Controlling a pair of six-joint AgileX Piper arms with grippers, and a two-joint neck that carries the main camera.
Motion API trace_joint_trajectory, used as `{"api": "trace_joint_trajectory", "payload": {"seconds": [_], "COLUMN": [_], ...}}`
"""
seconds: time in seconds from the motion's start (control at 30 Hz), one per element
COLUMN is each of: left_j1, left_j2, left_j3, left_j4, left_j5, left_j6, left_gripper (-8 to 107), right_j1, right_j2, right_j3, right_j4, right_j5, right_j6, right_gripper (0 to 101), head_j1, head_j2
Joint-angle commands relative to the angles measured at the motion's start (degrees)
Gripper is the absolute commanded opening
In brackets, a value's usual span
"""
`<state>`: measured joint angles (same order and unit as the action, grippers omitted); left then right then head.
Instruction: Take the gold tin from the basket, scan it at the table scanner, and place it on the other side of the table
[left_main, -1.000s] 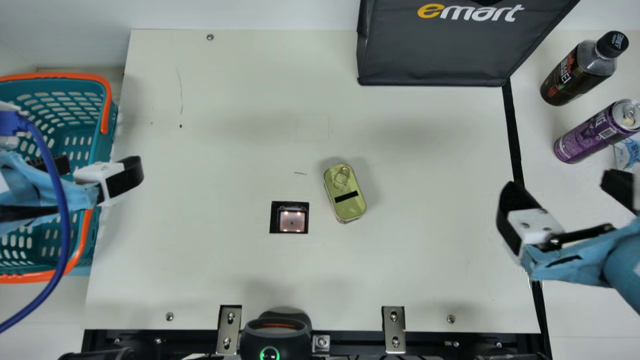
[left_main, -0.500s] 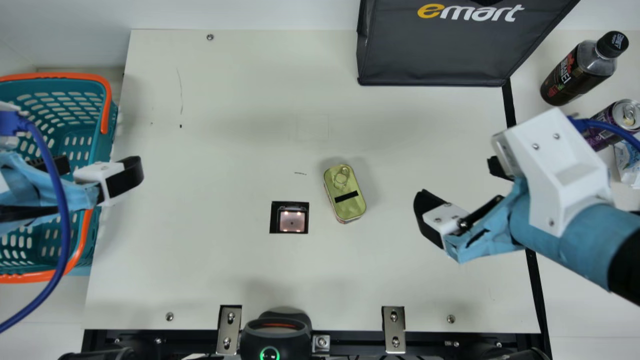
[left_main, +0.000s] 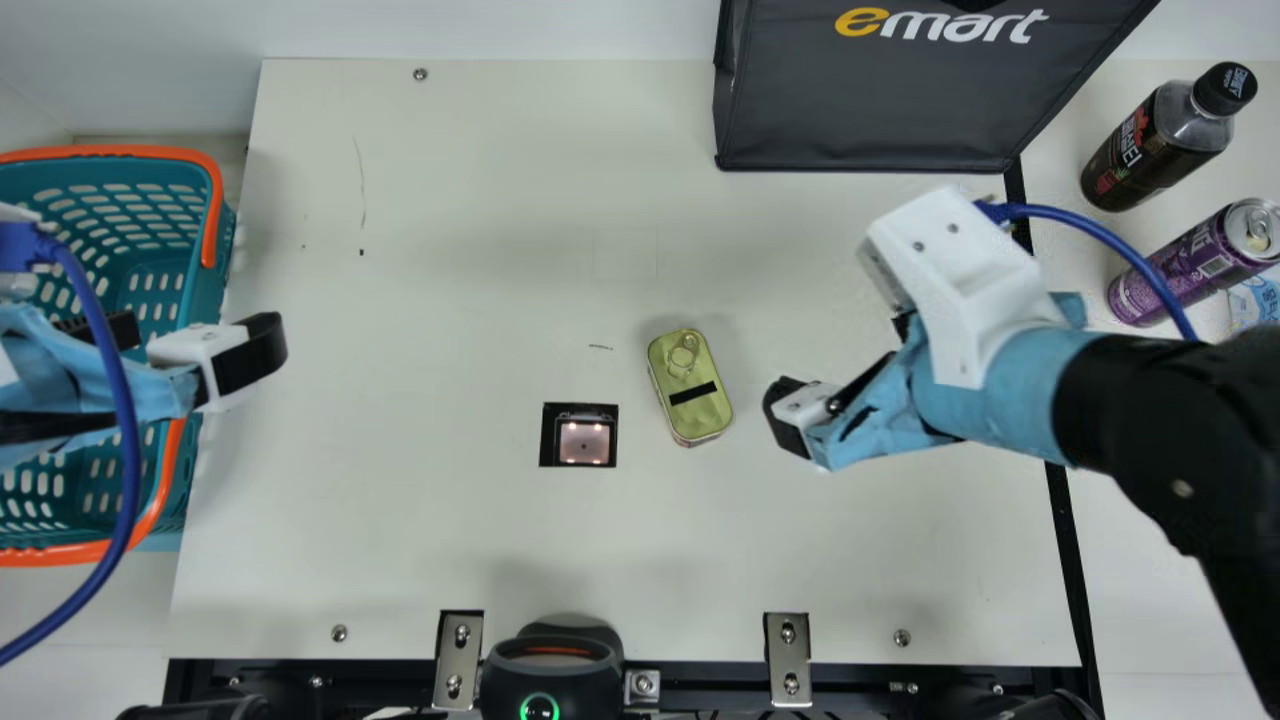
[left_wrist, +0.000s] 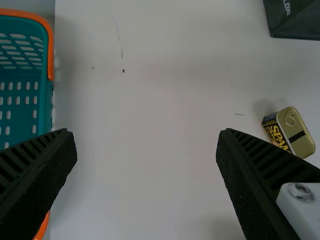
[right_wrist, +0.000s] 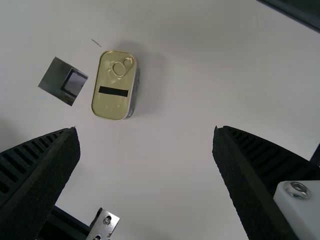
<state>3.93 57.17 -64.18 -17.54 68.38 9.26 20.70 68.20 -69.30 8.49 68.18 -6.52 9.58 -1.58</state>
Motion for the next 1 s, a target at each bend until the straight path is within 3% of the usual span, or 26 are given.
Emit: {"api": "trace_joint_trajectory", "payload": {"seconds": [0.0,0.63,0.97], "left_j1": [0.00,0.00,0.00], "left_j2": [0.00,0.00,0.00], "left_j3": [0.00,0.00,0.00], "left_j4": [0.00,0.00,0.00], "left_j5": [0.00,0.00,0.00], "left_j6": [0.00,0.00,0.00], "left_gripper": [90,90,90], "right_j1": [2.40,16.66,21.63], "right_j2": [1.31,10.74,16.22], "right_j3": [0.20,2.81,3.40], "right_j4": [-0.68,-4.27,-9.64], "right_j5": [-0.63,-7.10,-11.58], "right_j6": [1.31,10.50,16.94], "right_gripper": [95,95,95], "head_j1": [-1.66,-1.66,-1.66], "head_j2": [0.00,0.00,0.00]}}
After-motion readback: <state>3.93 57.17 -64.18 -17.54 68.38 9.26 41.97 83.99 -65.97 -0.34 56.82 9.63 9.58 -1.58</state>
